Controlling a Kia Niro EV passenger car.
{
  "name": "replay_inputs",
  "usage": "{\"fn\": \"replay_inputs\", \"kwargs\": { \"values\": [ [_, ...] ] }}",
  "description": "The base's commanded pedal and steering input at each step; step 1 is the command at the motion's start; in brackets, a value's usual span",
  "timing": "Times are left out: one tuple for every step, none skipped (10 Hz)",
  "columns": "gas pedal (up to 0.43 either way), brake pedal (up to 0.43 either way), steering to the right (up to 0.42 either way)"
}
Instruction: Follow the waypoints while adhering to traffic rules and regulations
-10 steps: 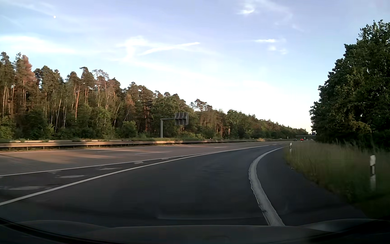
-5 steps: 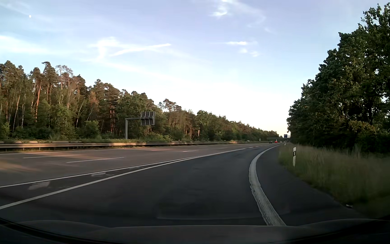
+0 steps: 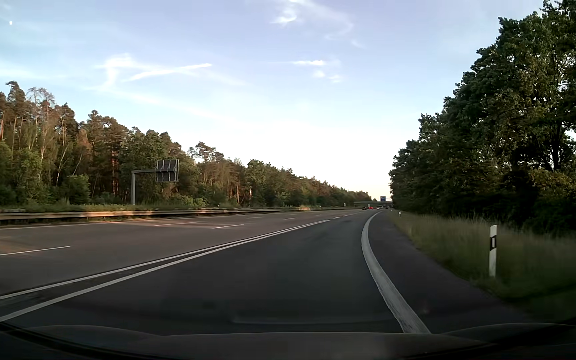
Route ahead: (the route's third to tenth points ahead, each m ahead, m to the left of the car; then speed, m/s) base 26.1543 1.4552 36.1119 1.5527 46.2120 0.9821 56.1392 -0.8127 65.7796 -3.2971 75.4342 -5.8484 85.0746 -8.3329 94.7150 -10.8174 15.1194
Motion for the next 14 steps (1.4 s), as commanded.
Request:
{"fn": "replay_inputs", "kwargs": {
  "values": [
    [0.331, 0.000, 0.062],
    [0.331, 0.000, 0.060],
    [0.331, 0.000, 0.058],
    [0.331, 0.000, 0.055],
    [0.331, 0.000, 0.049],
    [0.331, 0.000, 0.043],
    [0.331, 0.000, 0.039],
    [0.331, 0.000, 0.033],
    [0.331, 0.000, 0.028],
    [0.331, 0.000, 0.025],
    [0.370, 0.000, 0.024],
    [0.378, 0.000, 0.024],
    [0.378, 0.000, 0.022],
    [0.378, 0.000, 0.019]
  ]
}}
